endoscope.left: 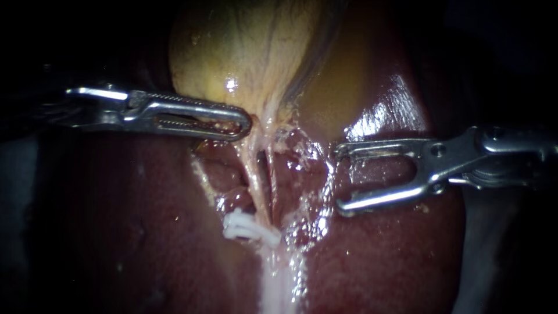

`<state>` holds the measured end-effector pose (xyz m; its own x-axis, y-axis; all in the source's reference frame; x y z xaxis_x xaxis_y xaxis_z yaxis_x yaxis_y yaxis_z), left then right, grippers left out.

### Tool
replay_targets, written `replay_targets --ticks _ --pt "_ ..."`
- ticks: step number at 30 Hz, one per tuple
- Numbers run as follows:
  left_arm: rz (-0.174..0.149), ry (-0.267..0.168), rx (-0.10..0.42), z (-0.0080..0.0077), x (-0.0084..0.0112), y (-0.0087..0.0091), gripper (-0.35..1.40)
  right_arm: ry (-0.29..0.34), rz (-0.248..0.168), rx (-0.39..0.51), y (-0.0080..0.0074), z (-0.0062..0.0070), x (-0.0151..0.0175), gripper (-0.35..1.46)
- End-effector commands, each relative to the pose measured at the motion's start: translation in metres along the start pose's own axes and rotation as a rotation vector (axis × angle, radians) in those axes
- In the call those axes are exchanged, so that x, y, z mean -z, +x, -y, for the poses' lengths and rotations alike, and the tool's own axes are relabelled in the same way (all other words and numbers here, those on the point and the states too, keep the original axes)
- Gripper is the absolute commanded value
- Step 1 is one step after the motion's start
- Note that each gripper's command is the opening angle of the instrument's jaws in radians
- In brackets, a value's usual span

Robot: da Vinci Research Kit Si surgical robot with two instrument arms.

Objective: Going back second clip left tube

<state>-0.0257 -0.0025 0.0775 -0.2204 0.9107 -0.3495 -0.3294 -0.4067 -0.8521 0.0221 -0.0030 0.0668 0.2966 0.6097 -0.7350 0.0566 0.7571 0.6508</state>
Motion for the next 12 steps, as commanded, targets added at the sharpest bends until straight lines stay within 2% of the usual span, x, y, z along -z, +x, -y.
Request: replay_targets --ticks 1,12 --pt "0.002 -0.001 0.001 0.0000 0.0000 0.0000 -0.35 0.000 0.000 0.000 0.0000 0.0000 0.0000 0.49" --pt "0.002 -0.002 0.001 0.0001 -0.0001 0.0000 -0.35 -0.003 0.000 0.000 0.0000 0.0000 0.0000 0.50"
